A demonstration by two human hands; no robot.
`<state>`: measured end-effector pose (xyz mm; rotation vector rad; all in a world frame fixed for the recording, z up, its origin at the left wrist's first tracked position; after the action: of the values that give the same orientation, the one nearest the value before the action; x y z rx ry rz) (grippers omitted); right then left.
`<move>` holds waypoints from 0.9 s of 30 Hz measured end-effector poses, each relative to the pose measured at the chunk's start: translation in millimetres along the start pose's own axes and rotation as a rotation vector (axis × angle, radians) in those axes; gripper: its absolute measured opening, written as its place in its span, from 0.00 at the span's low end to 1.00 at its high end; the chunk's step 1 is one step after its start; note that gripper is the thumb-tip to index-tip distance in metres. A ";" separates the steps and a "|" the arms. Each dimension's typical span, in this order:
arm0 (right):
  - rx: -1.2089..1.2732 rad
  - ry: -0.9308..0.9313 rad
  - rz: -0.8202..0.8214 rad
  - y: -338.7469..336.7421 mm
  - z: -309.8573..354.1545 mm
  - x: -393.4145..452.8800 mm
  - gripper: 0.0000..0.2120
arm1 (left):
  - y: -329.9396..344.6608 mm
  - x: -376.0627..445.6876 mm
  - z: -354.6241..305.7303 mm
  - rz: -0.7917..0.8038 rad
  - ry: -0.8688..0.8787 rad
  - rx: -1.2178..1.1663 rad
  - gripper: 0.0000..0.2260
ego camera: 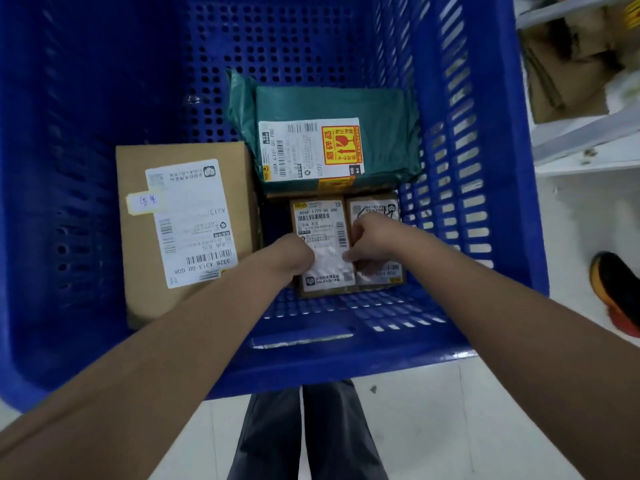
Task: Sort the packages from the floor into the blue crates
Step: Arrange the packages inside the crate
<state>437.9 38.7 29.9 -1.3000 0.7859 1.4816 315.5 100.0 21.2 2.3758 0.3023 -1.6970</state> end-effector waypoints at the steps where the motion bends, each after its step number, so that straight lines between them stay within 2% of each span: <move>1: -0.051 0.001 -0.031 -1.1 -0.8 0.8 0.05 | -1.7 1.1 1.8 -0.021 -0.009 0.014 0.15; 3: -0.122 -0.001 -0.087 -2.5 -1.7 3.0 0.08 | -2.7 5.3 3.3 -0.042 -0.013 0.022 0.15; 5: -0.112 0.006 -0.095 -2.5 -4.9 7.3 0.10 | -1.4 9.9 4.3 -0.036 -0.032 0.033 0.10; 6: -0.105 0.015 -0.089 -2.8 -6.2 9.2 0.08 | -1.1 11.5 4.8 -0.040 -0.042 0.040 0.08; 9: -0.090 0.036 -0.081 -5.2 -9.7 12.2 0.03 | 0.9 15.6 3.6 -0.054 -0.036 0.079 0.12; 15: -0.238 0.125 -0.028 -7.0 -8.4 -6.1 0.13 | 9.3 1.1 -14.0 0.011 -0.001 0.220 0.15; 17: -0.203 0.104 -0.020 -16.0 -6.9 -30.8 0.13 | 3.0 -14.0 -27.5 0.011 0.018 0.191 0.10; 18: -0.090 0.040 -0.026 -22.1 -5.0 -46.9 0.11 | -4.4 -25.0 -35.0 0.000 0.027 0.141 0.07; 20: 0.188 -0.164 -0.072 -37.6 1.3 -90.4 0.06 | -18.9 -46.6 -53.8 -0.008 0.088 0.014 0.07; 24: 0.594 -0.611 -0.238 -72.8 -1.8 -189.3 0.02 | -22.1 -92.6 -111.1 -0.011 0.329 -0.245 0.08; 27: 0.807 -0.700 -0.436 -82.7 -41.4 -232.4 0.02 | 12.9 -121.0 -159.3 -0.050 0.558 -0.221 0.04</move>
<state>518.4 -31.1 256.2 -0.2678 0.4885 0.9788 424.9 127.2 186.9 2.6324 0.6013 -0.9207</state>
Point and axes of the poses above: each hand's wrist, its own x-axis towards the middle knuckle, its own y-axis out of the palm, z = x × y, the point moved 10 cm from there along x, towards the middle knuckle, and after that the axes turned 14 degrees about z, right-handed, at the moved point
